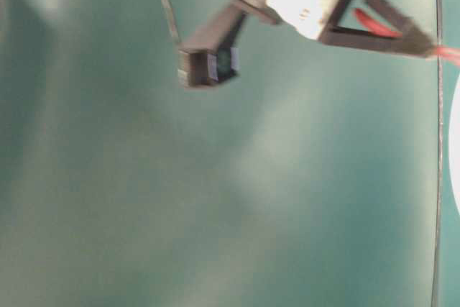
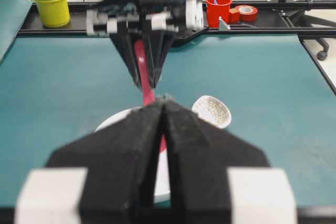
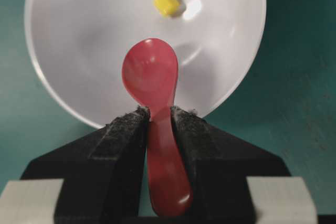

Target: Scoop the yellow hexagonal prism block from the bowl with a spoon using the right arm.

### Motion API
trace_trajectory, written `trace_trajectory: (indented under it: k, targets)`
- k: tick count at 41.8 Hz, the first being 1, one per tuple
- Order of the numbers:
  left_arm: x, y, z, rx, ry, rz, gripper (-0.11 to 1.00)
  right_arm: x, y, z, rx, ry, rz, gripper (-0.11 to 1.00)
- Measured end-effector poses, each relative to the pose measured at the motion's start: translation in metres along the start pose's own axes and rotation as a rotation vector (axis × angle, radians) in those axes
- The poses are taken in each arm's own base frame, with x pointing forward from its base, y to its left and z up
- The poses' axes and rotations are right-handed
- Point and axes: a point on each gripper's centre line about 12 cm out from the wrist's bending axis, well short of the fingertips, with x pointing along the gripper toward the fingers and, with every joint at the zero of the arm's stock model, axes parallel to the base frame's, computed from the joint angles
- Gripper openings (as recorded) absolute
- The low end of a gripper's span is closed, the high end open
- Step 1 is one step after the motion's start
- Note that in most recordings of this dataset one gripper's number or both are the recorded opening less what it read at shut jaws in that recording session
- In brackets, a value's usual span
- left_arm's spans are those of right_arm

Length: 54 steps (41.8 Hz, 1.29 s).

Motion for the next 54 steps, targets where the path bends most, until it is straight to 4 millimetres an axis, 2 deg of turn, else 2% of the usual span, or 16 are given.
trace_trajectory:
  k: [9, 23, 33, 40, 44, 49, 54]
  targets:
    - [0.0, 0.0, 0.0, 0.0, 0.0, 0.0, 0.01, 0.017, -0.003, -0.001, 0.022, -0.001, -0.011, 0.22]
    - [0.0, 0.0, 0.0, 0.0, 0.0, 0.0, 0.01, 0.03, -0.004, 0.008, 0.025, -0.052, -0.012, 0.22]
    - [0.0, 0.0, 0.0, -0.002, -0.002, 0.0, 0.01, 0.041, -0.003, 0.021, 0.022, -0.091, -0.01, 0.21]
    - [0.0, 0.0, 0.0, -0.003, 0.0, 0.0, 0.01, 0.038, 0.001, 0.033, 0.018, -0.136, -0.002, 0.21]
    - [0.0, 0.0, 0.0, -0.002, 0.0, 0.0, 0.01, 0.029, 0.004, 0.038, 0.018, -0.148, 0.006, 0.21]
    - [0.0, 0.0, 0.0, -0.005, 0.0, 0.0, 0.01, 0.002, 0.01, 0.046, 0.011, -0.18, 0.026, 0.21]
    - [0.0, 0.0, 0.0, -0.006, 0.0, 0.0, 0.01, -0.025, 0.017, 0.046, 0.001, -0.185, 0.047, 0.21]
